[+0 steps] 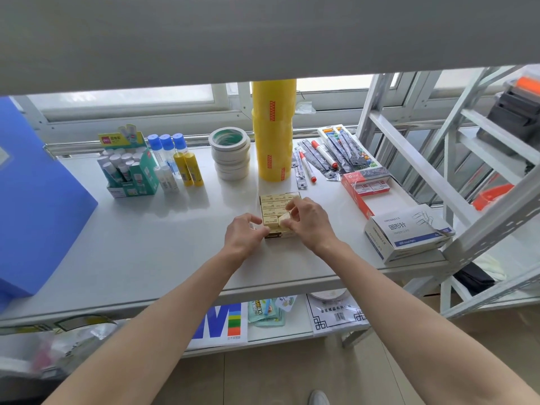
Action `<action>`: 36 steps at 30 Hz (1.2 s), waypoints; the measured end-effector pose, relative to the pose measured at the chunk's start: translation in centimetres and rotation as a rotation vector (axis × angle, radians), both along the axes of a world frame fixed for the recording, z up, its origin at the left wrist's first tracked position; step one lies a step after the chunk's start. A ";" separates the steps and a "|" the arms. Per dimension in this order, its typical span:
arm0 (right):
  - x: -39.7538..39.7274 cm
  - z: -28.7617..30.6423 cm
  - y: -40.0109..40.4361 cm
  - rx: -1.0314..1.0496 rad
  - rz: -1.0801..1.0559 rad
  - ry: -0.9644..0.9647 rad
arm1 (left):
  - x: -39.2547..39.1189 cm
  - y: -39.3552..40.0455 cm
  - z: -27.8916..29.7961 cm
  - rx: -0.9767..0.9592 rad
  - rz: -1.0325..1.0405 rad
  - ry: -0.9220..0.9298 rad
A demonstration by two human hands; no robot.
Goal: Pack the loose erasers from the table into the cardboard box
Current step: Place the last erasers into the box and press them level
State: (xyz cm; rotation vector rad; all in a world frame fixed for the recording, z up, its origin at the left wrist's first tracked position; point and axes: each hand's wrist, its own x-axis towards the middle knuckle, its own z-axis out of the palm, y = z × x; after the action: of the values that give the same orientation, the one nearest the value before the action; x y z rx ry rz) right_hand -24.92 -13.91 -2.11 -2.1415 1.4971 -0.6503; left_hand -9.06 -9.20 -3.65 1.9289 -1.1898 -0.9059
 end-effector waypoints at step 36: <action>0.1 0.2 -0.1 -0.032 0.029 0.146 | 0.1 0.2 0.1 0.009 -0.007 0.021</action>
State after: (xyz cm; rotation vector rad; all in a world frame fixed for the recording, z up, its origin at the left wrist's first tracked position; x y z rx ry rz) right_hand -24.85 -14.00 -1.95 -2.2732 1.5363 -0.5207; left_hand -8.93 -9.04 -3.52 1.9195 -1.1829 -0.9341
